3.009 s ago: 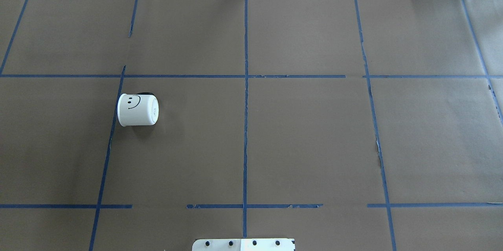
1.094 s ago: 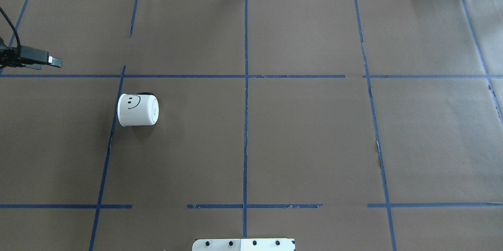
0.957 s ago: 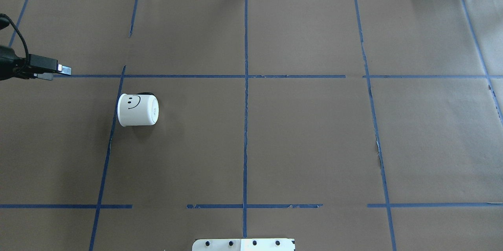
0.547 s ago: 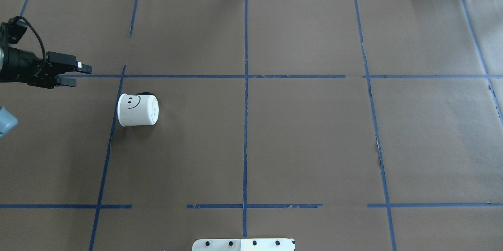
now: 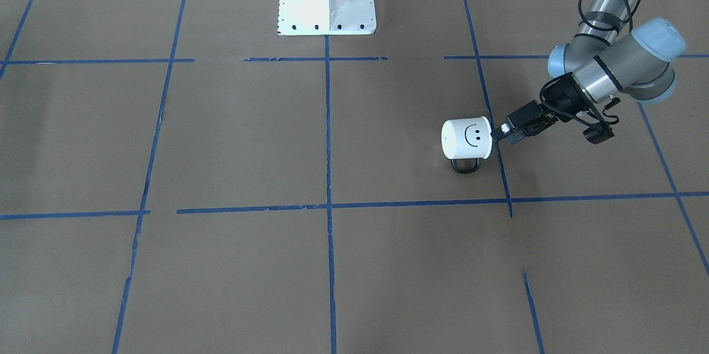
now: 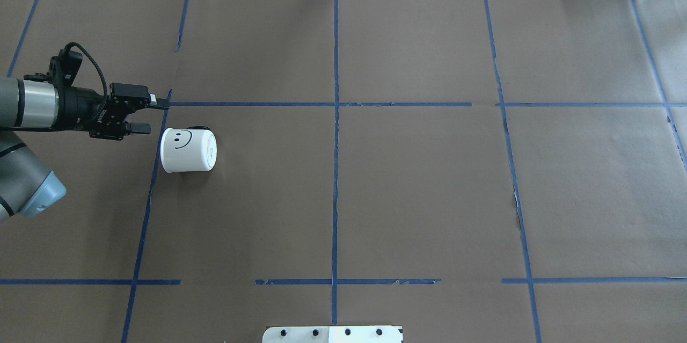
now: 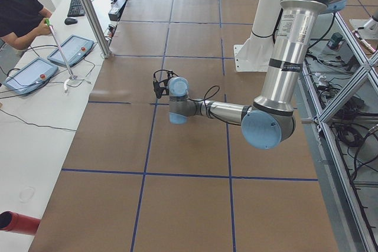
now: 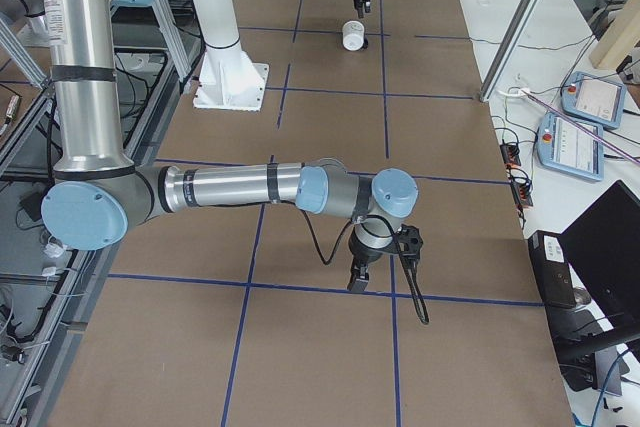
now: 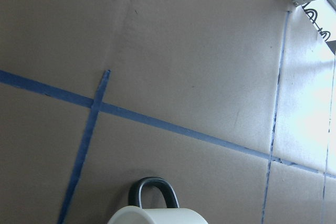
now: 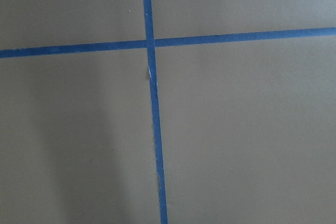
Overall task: Flip mug
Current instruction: 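Move the left gripper toward the open end of the white mug, then close the left gripper on the rim of the white mug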
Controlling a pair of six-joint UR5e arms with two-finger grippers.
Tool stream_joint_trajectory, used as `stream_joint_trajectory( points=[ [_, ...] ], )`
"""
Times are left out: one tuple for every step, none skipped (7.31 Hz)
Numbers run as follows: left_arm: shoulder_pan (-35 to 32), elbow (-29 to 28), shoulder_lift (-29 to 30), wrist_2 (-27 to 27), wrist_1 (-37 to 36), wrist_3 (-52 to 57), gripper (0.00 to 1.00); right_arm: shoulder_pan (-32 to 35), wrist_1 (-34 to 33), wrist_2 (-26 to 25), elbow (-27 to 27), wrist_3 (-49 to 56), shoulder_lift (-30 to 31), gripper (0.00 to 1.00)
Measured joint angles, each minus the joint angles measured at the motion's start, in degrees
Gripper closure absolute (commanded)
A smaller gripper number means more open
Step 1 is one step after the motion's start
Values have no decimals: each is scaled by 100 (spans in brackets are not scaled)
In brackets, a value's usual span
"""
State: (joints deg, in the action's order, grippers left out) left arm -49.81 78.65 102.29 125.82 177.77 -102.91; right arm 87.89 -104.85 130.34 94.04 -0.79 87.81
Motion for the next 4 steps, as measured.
stream_joint_trajectory(
  points=[
    [70, -63, 36, -27, 7, -17, 0, 0, 0, 0, 0, 0, -1, 0],
    [129, -122, 70, -35, 10, -19, 0, 0, 0, 0, 0, 0, -1, 0],
    [189, -150, 96, -40, 11, -19, 0, 0, 0, 0, 0, 0, -1, 0],
    [254, -163, 120, -47, 11, -19, 0, 0, 0, 0, 0, 0, -1, 0]
  ],
)
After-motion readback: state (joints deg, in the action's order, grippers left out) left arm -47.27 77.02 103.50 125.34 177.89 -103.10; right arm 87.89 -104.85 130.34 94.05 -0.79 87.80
